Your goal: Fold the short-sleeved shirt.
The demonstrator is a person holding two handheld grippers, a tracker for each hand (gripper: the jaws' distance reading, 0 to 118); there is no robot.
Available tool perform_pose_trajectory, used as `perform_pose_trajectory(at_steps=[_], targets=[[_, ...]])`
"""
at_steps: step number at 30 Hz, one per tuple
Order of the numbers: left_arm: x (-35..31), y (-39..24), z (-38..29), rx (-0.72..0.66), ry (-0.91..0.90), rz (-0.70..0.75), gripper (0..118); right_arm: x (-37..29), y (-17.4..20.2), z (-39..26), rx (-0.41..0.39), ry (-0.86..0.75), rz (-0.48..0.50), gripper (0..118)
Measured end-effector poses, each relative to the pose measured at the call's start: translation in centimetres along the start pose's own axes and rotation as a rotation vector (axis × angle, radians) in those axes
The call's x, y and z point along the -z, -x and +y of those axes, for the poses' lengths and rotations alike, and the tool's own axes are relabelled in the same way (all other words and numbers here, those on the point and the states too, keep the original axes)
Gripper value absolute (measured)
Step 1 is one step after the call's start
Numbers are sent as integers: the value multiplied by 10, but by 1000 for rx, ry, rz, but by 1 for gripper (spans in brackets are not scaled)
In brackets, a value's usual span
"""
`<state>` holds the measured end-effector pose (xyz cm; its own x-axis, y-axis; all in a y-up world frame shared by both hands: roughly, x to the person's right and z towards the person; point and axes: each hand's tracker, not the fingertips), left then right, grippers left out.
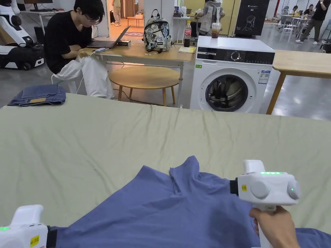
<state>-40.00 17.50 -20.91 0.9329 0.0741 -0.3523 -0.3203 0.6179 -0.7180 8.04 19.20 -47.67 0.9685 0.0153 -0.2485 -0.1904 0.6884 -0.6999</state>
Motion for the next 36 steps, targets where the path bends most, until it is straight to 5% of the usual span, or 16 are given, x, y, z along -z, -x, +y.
perform_pose_trajectory(at_steps=[1, 2, 11, 14, 16, 22, 25, 36], targets=[[0, 1, 1, -3, -2, 0, 0, 15, -4, 10, -1, 32, 18, 61], [-1, 0, 1, -10, -4, 2, 0, 27, -6, 19, -15, 51, 9, 68], [6, 8, 4, -35, -4, 14, 0, 111, 2, 43, -94, 214, 100, 72], [5, 5, 4, -33, 1, 22, 0, 123, 13, 37, -131, 264, 69, 57], [5, 5, 4, -33, 1, 24, 0, 119, 18, 38, -153, 232, 74, 2], [5, 3, 5, -27, -4, 24, 0, 104, 32, 33, -178, 219, 67, 2], [2, 6, 8, -21, -24, 27, 0, 71, 22, 34, -86, 114, 72, 2], [-53, 2, 52, 14, -226, -42, 0, -88, -10, 43, -61, -221, -17, 2]])
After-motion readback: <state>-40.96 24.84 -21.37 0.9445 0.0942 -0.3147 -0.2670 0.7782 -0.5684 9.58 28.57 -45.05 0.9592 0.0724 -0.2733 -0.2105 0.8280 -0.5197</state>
